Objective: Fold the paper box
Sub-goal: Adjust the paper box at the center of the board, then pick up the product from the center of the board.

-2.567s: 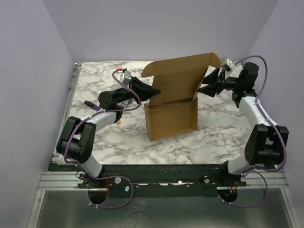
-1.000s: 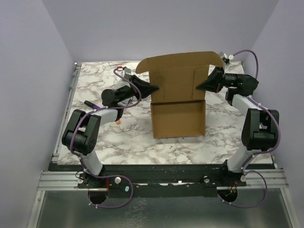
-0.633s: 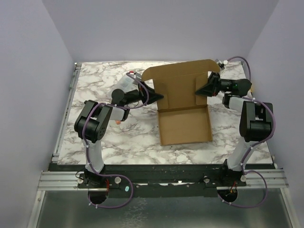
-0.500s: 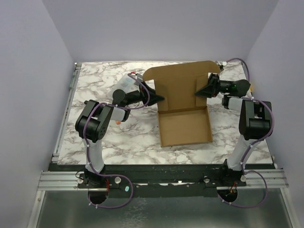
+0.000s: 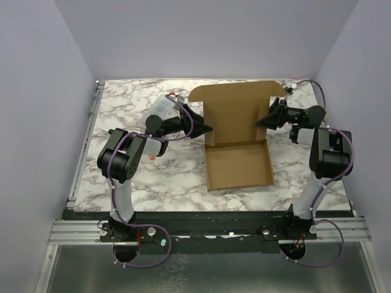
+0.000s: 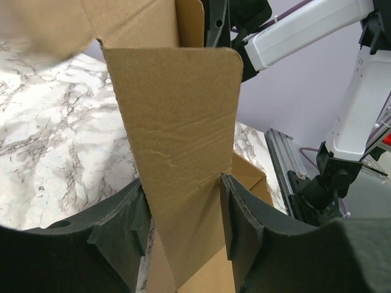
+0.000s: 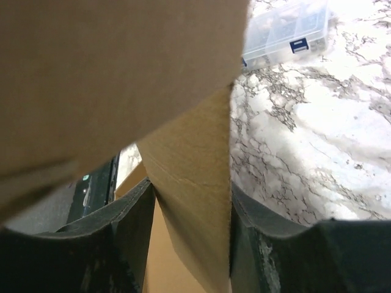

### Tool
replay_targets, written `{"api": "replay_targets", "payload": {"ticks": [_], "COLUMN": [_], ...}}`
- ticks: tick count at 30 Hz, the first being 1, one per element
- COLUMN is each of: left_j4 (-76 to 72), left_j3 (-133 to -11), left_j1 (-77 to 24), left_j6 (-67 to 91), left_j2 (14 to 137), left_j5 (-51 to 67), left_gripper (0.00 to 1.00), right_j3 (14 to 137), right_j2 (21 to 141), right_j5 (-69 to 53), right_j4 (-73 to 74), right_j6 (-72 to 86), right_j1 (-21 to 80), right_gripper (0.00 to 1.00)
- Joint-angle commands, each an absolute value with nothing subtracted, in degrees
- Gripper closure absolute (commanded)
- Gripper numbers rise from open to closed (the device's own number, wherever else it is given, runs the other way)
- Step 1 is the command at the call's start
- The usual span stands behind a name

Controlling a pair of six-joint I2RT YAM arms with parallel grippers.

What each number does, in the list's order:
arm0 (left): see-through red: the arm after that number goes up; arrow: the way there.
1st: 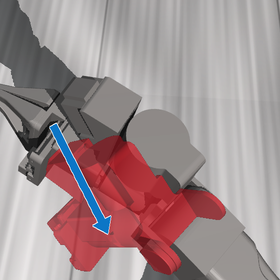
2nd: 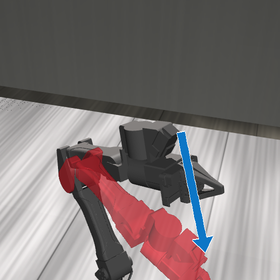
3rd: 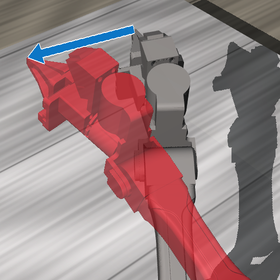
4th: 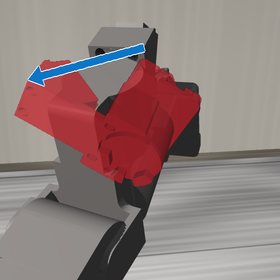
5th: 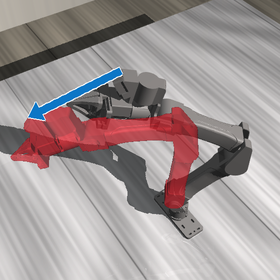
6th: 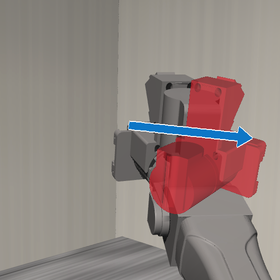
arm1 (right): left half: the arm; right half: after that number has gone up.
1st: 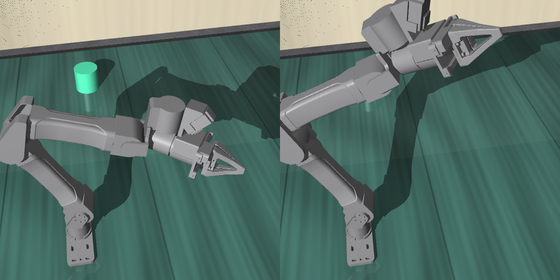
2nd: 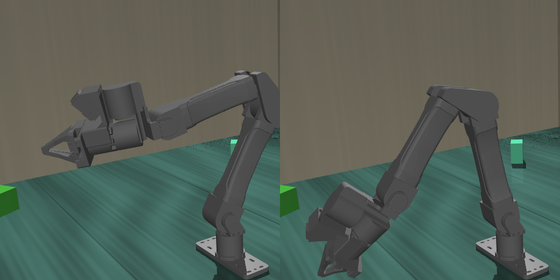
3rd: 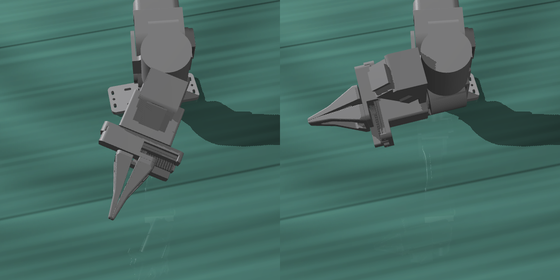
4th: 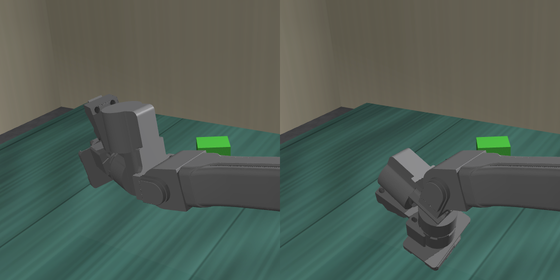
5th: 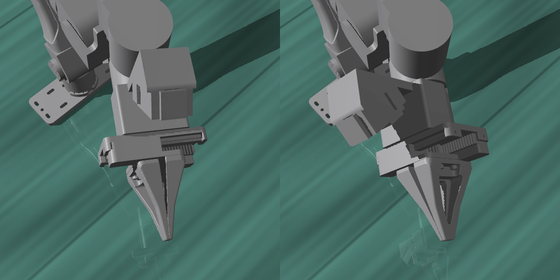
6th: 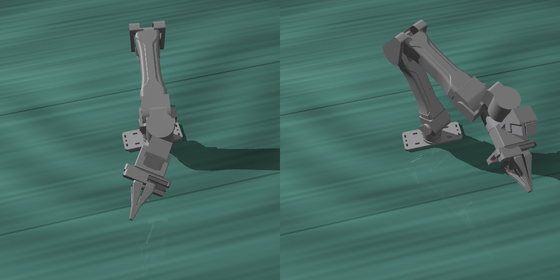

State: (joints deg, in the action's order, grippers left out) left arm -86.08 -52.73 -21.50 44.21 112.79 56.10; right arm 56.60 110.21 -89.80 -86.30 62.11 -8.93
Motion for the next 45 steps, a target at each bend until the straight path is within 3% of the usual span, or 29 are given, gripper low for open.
{"api": "replay_targets", "payload": {"ticks": [1, 10, 21, 28, 45], "left_j4": [-102.33, -102.39, -102.39, -102.33, -102.23], "left_j3": [-52.54, -52.27, -55.69, -56.64, -52.32], "left_j1": [-21.12, -20.39, -20.83, -20.85, -20.87], "left_j6": [45.36, 47.89, 51.33, 52.26, 53.35], "left_j2": [111.77, 110.33, 109.89, 108.92, 102.86], "left_j5": [56.39, 55.22, 53.54, 53.00, 50.37], "left_gripper": [0.46, 0.32, 0.27, 0.27, 0.30], "right_j3": [54.45, 54.40, 62.47, 66.22, 68.03], "right_j2": [109.28, 107.73, 110.68, 111.96, 108.44], "right_j5": [-105.49, -105.52, -105.28, -104.63, -105.36], "right_j4": [-102.39, -102.33, -102.22, -102.22, -102.30], "right_j6": [60.53, 62.74, 68.76, 71.48, 73.84], "right_j1": [-9.83, -10.72, -11.32, -11.34, -11.33], "right_gripper": [0.47, 0.27, 0.20, 0.21, 0.36]}}
